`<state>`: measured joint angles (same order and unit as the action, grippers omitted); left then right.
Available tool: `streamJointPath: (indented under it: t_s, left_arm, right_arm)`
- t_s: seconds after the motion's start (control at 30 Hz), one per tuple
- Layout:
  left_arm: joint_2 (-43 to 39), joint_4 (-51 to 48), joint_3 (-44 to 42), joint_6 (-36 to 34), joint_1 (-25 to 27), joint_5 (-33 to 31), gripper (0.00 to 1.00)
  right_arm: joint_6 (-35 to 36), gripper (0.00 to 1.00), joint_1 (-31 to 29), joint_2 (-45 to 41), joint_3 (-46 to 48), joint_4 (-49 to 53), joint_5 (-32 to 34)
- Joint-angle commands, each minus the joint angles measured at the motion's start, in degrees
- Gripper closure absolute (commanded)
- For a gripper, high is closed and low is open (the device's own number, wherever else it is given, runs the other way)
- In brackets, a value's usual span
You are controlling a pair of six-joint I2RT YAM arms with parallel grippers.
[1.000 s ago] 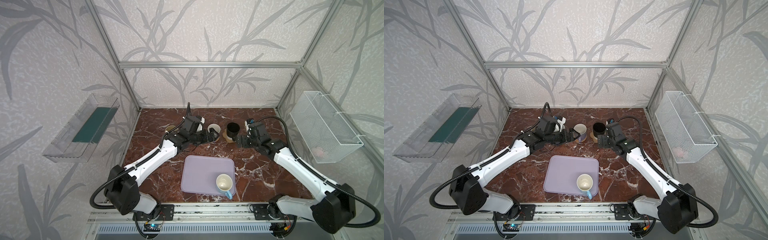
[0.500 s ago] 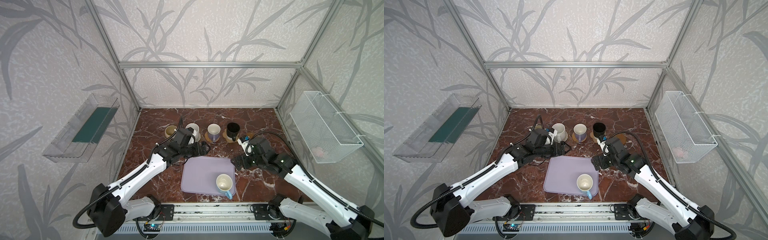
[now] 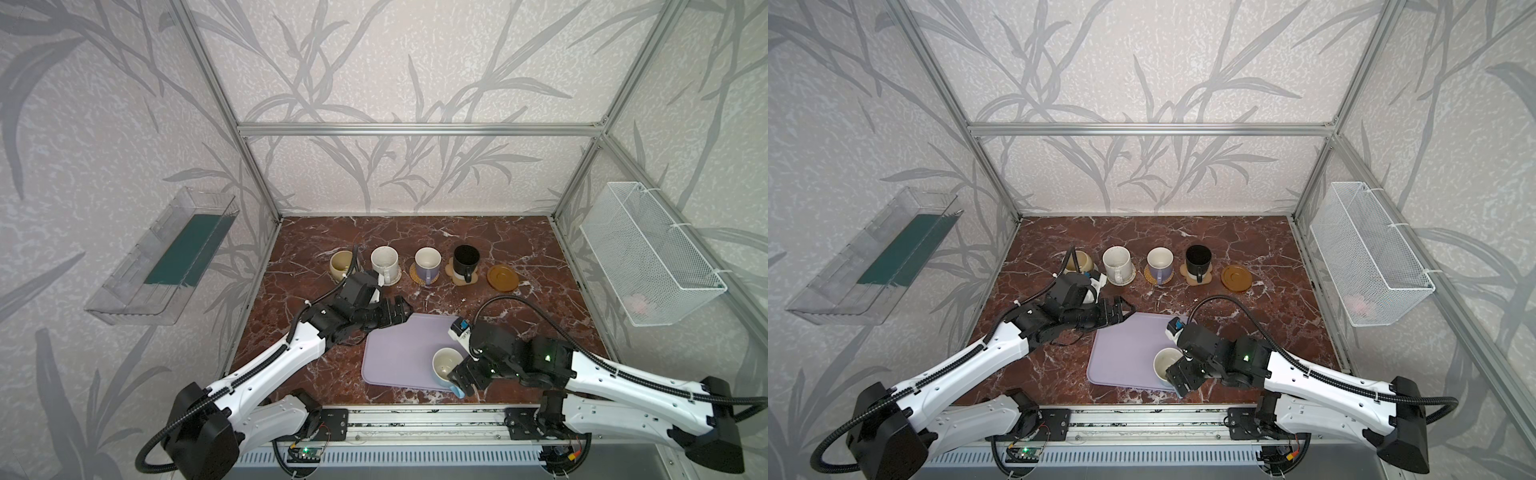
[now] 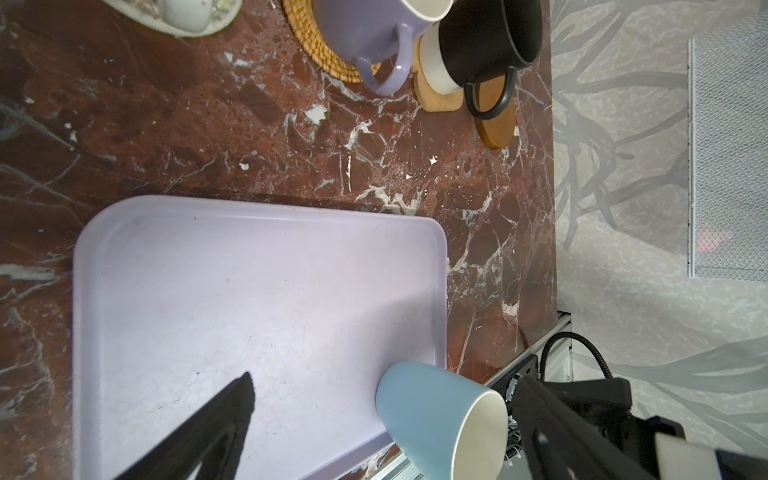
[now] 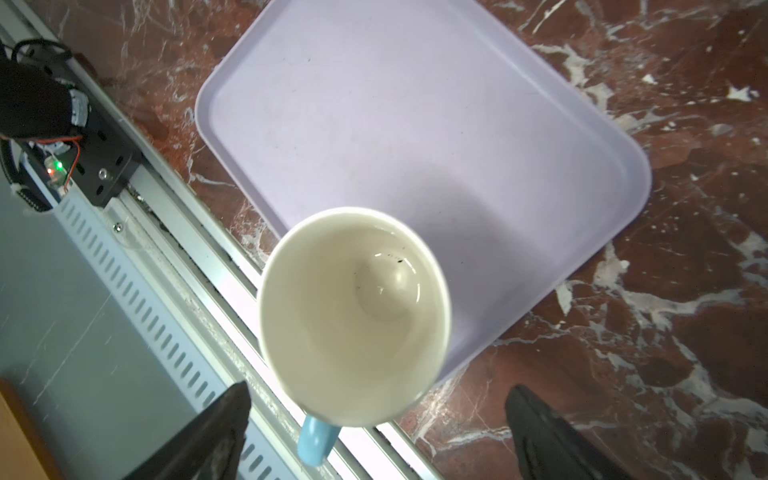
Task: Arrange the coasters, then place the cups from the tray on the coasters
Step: 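Withdraw right gripper and move it down over the light-blue mug, then lower right gripper into the light-blue mug and close on its rim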
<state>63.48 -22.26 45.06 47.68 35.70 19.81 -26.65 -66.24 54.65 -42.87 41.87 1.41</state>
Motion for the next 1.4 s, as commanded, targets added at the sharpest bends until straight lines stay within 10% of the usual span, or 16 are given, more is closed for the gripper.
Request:
streamJointPath:
  t_s: [0.0,1.37]
  left_arm:
    - [-1.2,1.8,-1.8,2.0,0.2,0.8,0.01]
    - [-7.0,8.6,-14.5,15.0,3.5,1.5,0.01]
  right_arm:
    - [-3.7,0.05,-3.6,0.6,1.0,1.2,4.4]
    - [-18.2,0.52,-16.6,15.3,3.5,-5.6,17.5]
